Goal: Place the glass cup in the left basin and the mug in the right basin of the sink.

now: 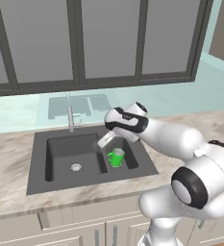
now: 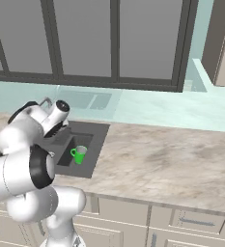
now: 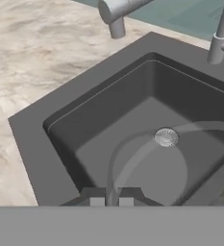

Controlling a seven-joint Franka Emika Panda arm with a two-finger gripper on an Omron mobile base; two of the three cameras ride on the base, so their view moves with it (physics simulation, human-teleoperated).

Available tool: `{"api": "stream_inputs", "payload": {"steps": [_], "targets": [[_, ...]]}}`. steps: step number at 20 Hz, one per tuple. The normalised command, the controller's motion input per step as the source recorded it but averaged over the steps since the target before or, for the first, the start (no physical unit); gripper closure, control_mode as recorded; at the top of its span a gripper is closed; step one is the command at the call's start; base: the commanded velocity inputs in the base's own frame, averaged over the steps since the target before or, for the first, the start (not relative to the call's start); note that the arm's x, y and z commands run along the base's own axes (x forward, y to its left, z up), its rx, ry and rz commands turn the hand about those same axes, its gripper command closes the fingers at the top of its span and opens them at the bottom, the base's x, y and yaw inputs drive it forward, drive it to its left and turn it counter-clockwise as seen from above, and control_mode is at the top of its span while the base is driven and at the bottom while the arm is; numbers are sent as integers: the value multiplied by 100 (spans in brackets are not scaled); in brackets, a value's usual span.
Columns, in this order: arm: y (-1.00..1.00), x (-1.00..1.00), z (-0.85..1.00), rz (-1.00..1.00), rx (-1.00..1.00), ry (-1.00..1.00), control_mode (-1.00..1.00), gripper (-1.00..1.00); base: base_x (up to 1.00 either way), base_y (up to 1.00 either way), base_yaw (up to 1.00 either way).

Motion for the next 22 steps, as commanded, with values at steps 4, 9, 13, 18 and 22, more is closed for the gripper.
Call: {"api": "stream_inputs", "payload": {"steps": [4, 9, 13, 18, 22], "targets": [[25, 13, -24, 1, 0, 0, -100, 100, 0, 0, 0], [24, 7, -24, 0, -1, 0, -100, 100, 0, 0, 0], [22, 7, -26, 0, -9, 0, -100, 100, 0, 0, 0], [15, 11, -20, 0, -13, 0, -100, 100, 0, 0, 0], [10, 14, -17, 0, -13, 0, -100, 100, 0, 0, 0]]}}
